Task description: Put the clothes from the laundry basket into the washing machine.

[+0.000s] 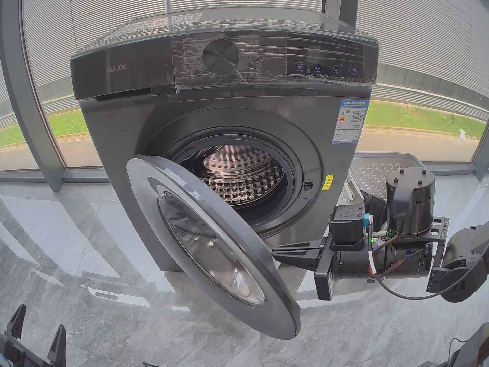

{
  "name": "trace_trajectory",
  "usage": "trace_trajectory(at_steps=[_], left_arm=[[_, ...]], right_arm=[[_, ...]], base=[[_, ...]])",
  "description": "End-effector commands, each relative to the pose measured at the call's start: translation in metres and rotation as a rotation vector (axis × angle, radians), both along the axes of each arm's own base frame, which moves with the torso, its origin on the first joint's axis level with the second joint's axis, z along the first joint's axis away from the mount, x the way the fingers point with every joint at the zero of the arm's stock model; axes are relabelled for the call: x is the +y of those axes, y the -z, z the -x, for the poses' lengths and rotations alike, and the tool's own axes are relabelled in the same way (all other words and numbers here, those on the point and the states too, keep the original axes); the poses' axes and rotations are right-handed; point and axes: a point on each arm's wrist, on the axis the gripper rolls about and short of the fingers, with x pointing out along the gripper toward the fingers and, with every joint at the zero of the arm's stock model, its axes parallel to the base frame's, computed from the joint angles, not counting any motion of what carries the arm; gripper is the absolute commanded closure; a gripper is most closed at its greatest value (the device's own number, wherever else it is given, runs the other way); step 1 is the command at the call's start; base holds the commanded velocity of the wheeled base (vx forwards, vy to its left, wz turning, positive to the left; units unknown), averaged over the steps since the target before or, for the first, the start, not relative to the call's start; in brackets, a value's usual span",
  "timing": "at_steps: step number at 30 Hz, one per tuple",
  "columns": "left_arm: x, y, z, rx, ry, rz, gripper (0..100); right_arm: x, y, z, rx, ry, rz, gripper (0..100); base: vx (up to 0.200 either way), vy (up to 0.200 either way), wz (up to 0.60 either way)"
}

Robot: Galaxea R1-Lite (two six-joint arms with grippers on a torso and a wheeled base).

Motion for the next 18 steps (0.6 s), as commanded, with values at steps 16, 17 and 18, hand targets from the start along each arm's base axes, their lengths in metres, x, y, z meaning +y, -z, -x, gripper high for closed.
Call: trace_trajectory(at_steps=[16, 17, 18], left_arm=[[0.000, 0.005, 0.000, -0.001, 0.000, 0.000, 0], [0.000, 0.005, 0.000, 0.001, 0.000, 0.000, 0], [0.000, 0.005, 0.000, 0.001, 0.000, 0.000, 0]], right_arm=[[0.049, 0.014, 0.007, 0.025, -0.126, 0.020, 100], [0.057, 0.015, 0.009, 0.025, -0.149, 0.019, 100], [0.062, 0.016, 0.010, 0.024, -0.160, 0.019, 100]], base=[[-0.100, 0.000, 0.00], [-0.200, 0.000, 0.00], [-0.200, 0.000, 0.00]])
